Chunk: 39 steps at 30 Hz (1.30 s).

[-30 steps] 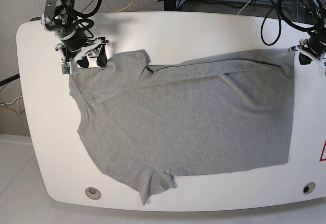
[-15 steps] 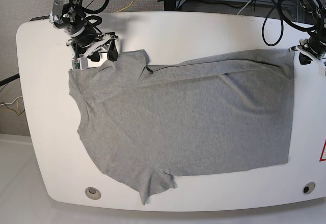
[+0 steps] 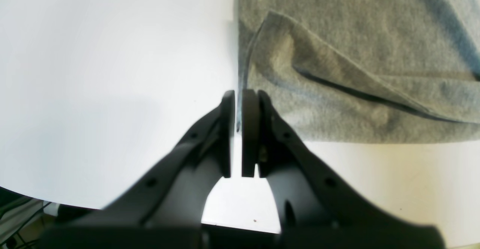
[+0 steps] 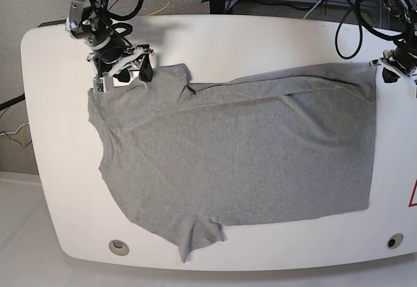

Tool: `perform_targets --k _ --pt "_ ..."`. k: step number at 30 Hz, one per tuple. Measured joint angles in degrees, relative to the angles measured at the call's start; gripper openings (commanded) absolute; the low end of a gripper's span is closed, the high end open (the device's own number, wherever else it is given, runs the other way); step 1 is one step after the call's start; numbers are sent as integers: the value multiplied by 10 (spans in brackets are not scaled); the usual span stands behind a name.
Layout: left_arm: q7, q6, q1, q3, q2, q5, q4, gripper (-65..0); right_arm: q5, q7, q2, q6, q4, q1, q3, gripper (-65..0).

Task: Fold the T-shirt properly
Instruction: 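Lower the right gripper onto the shirt body and pinch the fabric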

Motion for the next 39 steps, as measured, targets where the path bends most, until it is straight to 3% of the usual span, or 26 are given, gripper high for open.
perform_targets --k 12,14,18,22,32,39 --pt "0 0 0 0 0 0 0 -620 1 29 -6 1 -42 13 -21 -316" --pt "0 0 0 0 1 0 0 -620 0 30 -5 1 -44 14 -20 -382" --pt "0 0 0 0 1 0 0 -620 -2 23 -5 0 -44 13 -20 -650" --pt "0 0 0 0 0 0 0 -620 0 19 -5 0 -44 17 -21 -620" --pt "0 0 0 0 0 0 0 -620 -2 16 -3 0 -36 22 -20 -650" --pt "0 0 0 0 0 0 0 -620 0 -6 -3 0 39 32 -20 -650"
